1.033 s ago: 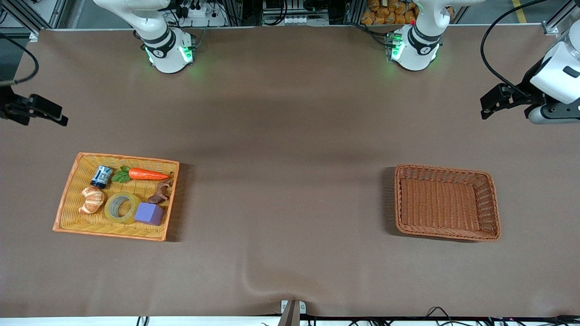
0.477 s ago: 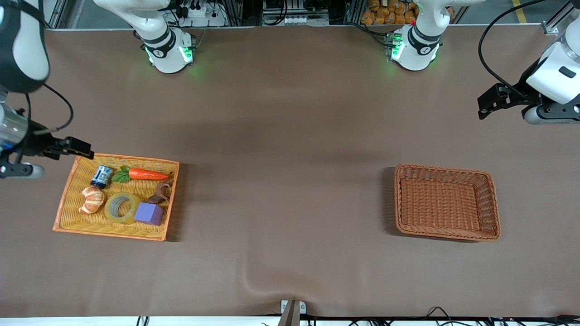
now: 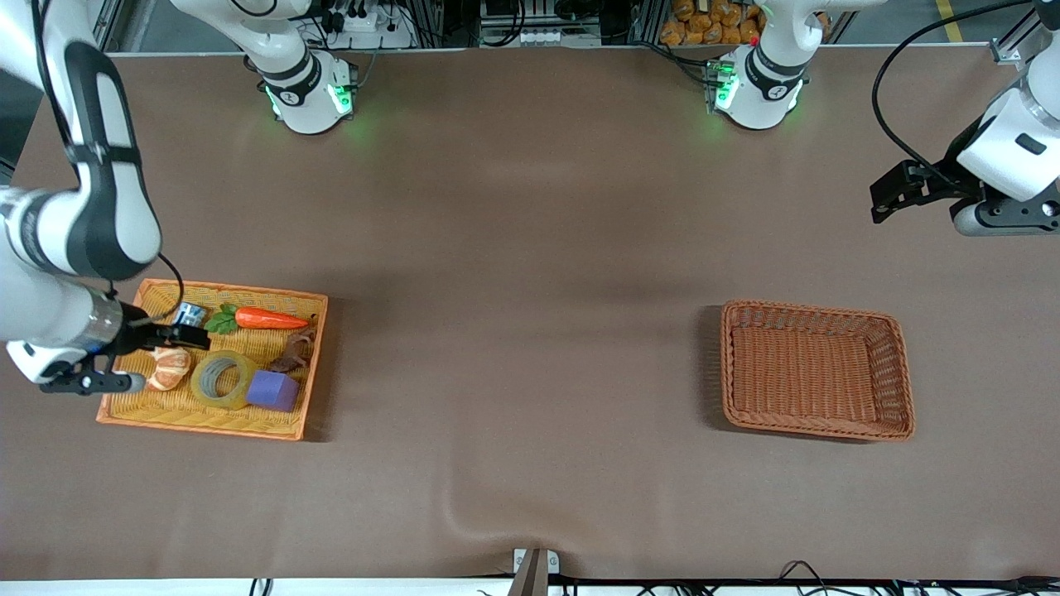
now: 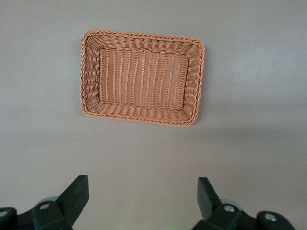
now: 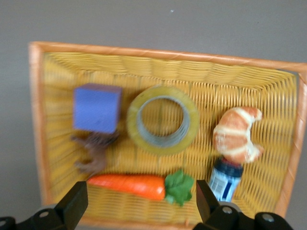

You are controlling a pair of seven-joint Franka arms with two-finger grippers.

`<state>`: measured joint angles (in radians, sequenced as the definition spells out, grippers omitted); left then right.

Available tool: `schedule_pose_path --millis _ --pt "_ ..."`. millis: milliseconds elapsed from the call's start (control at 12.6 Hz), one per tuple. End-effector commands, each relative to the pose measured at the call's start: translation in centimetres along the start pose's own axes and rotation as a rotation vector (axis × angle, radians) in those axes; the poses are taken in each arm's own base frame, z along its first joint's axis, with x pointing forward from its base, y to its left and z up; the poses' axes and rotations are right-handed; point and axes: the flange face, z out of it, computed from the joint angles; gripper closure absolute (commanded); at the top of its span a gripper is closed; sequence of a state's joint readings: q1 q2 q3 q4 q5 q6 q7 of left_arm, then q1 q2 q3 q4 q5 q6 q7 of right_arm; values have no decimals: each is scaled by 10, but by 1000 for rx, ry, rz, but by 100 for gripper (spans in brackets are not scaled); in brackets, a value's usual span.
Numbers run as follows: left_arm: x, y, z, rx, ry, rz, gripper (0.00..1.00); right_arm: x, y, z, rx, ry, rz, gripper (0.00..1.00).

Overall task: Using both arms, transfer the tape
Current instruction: 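Reach the right gripper down to the tape roll in the tray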

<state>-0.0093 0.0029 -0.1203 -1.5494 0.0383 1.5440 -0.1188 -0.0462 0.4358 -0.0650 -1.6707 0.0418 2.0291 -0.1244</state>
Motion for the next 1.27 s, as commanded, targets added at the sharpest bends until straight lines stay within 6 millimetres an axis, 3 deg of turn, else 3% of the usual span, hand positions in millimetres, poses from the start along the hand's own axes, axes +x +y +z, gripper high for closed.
schedule_pose_path --millis 0,318,556,715,795,874,1192 --pt "-3 -2 -10 -20 13 12 0 15 25 48 0 7 -27 0" --pt "-3 -4 -10 -14 14 12 0 26 35 132 -9 12 -17 0" --pt "-7 22 -11 -18 13 37 0 27 39 142 -9 18 -10 0" --pt "-9 23 -13 -17 12 41 0 26 40 145 -8 16 -9 0" --pt "-9 22 -15 -18 16 43 0 26 39 145 -9 14 -30 53" --pt "-8 21 -12 -13 12 41 0 26 40 144 -8 15 -52 100" --pt "-18 22 -25 -23 26 58 0 26 43 138 -9 21 -83 100"
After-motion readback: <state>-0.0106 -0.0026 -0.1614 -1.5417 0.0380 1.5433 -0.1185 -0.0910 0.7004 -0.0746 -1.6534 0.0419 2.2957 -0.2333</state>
